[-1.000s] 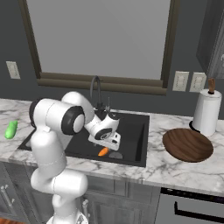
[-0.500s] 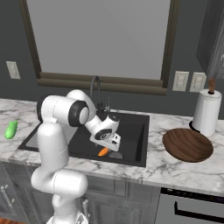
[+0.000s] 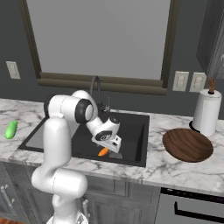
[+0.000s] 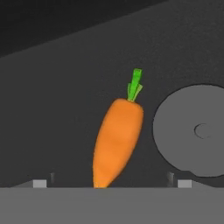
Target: Remove the corn and carrot from the sink. Then move the bowl and cup from the counter to the sink for washing.
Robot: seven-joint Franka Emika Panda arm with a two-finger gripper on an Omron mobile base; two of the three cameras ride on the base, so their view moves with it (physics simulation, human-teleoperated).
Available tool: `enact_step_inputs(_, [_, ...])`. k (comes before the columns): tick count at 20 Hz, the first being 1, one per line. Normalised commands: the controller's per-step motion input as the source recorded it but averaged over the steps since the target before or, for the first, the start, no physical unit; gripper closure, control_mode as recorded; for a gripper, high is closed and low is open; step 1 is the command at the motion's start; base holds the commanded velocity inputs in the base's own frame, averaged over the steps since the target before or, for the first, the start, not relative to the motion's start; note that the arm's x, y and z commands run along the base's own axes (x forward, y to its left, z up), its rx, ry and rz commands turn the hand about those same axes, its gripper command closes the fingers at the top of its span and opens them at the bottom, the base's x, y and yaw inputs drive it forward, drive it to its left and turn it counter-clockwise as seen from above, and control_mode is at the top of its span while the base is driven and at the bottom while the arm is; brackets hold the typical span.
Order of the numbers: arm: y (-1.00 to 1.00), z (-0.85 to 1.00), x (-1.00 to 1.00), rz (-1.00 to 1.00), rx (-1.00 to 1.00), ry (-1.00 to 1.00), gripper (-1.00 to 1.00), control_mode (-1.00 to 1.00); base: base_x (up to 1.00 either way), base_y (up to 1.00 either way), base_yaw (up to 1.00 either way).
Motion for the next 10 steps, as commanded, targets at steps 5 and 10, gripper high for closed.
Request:
enact_step_inputs(5, [0.00, -0.28, 0.23, -0.05, 0.00, 0.00, -1.00, -1.00, 0.00, 0.00, 0.00])
enact_step_inputs(10, [0.00, -0.25, 0.24, -0.03, 0.00, 0.00, -1.00, -1.00, 0.00, 0.00, 0.00])
